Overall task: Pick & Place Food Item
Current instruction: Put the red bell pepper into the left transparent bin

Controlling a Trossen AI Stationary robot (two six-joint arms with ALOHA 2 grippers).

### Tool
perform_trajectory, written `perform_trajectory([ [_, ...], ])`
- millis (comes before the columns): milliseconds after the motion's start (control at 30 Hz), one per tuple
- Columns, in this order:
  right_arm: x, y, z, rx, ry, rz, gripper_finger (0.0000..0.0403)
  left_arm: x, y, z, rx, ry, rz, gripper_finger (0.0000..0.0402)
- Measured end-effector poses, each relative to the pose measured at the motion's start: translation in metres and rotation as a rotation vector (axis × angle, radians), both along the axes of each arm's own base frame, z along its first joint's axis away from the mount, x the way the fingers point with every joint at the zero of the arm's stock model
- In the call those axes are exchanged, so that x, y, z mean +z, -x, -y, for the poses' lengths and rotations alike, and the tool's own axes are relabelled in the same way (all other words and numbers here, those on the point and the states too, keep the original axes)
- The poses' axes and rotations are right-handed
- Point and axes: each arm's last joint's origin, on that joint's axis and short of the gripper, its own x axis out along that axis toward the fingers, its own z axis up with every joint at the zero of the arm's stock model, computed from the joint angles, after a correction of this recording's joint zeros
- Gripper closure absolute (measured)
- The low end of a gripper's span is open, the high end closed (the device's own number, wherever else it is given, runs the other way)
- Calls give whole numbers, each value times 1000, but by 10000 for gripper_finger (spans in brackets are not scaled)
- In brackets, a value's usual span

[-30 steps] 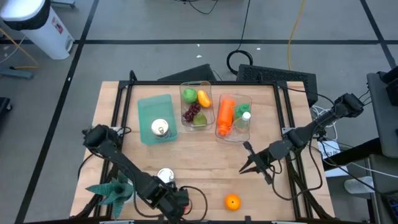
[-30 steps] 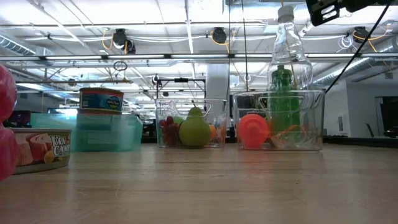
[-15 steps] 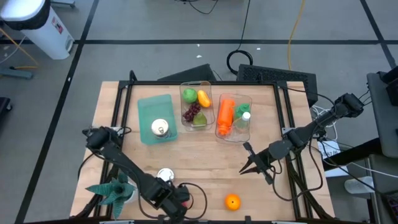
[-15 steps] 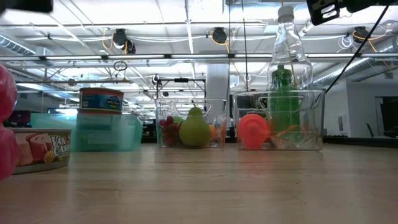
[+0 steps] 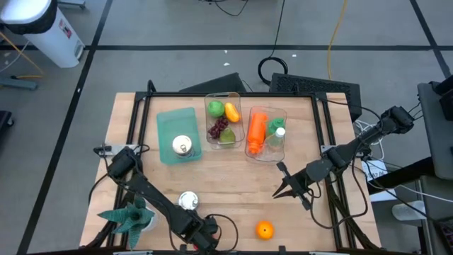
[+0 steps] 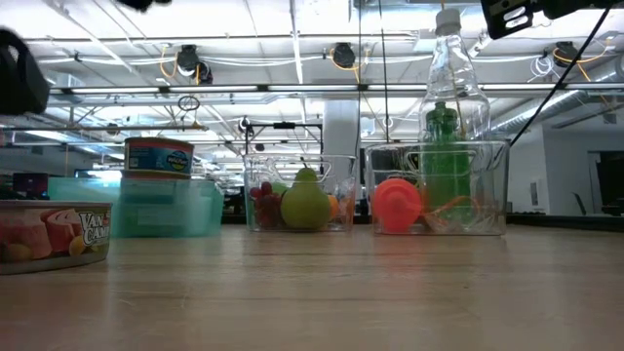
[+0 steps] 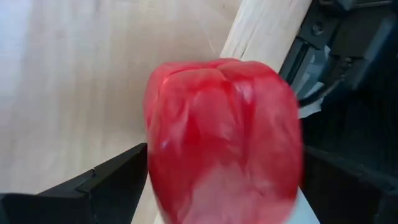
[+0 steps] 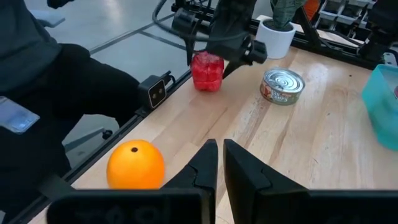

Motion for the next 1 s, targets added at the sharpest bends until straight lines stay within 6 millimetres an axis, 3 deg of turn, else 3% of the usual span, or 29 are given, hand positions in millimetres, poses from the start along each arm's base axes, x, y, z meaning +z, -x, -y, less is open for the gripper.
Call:
perform_trajectory([
  [333,0,0,0,0,0,2,385,-33,-5,4,18,-29,-54,11],
  [467,0,0,0,0,0,3,385,-34,-7,6,5,-21,-24,11],
  [600,1,0,0,1,-6,14,385,-27,-8,3,12,-12,-17,22],
  [767,1,0,0,0,-7,14,385,-14,-7,1,-43,-14,34,85],
  [867,1,0,0,-1,-12,12,385,4,-11,-3,-58,17,119,122],
  [1000,1,-1,0,-4,-15,10,385,29,-13,-11,-58,5,215,126],
])
